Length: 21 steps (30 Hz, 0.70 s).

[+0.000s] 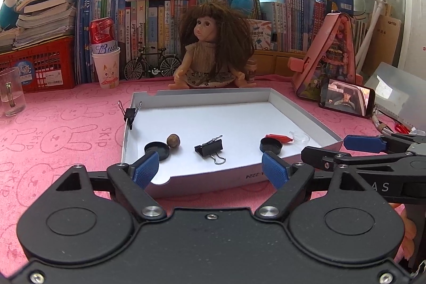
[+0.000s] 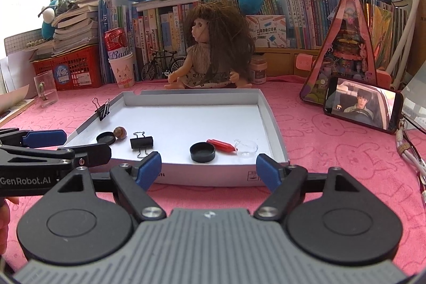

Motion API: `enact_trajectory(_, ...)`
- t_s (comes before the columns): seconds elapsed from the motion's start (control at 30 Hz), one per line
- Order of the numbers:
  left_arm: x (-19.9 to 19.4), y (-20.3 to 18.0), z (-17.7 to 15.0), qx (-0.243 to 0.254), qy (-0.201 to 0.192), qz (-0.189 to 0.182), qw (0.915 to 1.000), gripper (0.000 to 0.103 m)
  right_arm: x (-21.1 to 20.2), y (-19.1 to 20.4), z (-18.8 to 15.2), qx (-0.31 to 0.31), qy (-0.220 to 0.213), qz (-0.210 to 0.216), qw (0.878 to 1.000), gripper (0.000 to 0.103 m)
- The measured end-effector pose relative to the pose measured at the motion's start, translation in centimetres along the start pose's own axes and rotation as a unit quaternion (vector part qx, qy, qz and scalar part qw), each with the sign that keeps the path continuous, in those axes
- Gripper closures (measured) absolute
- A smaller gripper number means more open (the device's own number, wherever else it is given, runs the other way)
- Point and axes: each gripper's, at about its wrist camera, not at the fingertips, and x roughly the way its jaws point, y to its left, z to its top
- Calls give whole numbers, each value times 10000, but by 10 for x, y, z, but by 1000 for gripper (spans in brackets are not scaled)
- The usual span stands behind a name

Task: Organize rigid objects
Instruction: 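Pull both grippers back from the tray toward the remaining objects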

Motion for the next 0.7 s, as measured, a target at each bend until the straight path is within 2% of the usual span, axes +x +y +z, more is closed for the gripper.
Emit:
enact_trajectory(0.43, -13, 0, -21, 99, 92, -17, 9999, 17, -7, -3, -16, 197, 142, 43, 9997, 16)
enact_trajectory(0.7, -16, 6, -34, -55, 222, 49, 9997, 16, -6, -8, -28, 299, 258, -50, 9992, 16)
